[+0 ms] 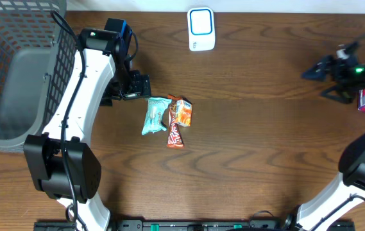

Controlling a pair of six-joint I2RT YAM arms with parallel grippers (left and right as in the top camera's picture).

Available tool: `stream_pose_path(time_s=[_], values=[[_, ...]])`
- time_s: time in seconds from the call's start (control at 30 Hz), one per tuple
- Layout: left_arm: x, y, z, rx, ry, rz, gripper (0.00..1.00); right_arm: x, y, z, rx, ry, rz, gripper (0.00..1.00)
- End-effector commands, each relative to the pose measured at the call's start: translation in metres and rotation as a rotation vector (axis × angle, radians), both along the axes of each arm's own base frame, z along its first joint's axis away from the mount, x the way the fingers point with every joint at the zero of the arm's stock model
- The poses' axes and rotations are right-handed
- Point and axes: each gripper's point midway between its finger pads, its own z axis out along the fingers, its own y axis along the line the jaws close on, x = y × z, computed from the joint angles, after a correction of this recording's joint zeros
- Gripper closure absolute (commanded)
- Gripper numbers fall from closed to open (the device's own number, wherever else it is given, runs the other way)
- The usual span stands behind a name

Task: Scan the item barcode
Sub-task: 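Release the purple bag at the right edge and reach toward the snacks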

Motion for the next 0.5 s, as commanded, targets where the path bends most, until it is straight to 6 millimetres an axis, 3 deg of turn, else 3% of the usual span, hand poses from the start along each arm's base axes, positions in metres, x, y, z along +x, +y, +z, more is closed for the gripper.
stream_pose_path(time_s=[0.0, 0.47], values=[[-0.001, 0.003, 0.002, 0.009, -0.005, -0.006, 0.02, -0.011, 0.034, -0.011, 0.003, 0.017, 0.125, 0.01], [-0.001, 0.003, 0.002, 0.009, -0.005, -0.006, 0.02, -0.031, 0.154, -0.094, 0.029, 0.163, 0.218, 0.01]])
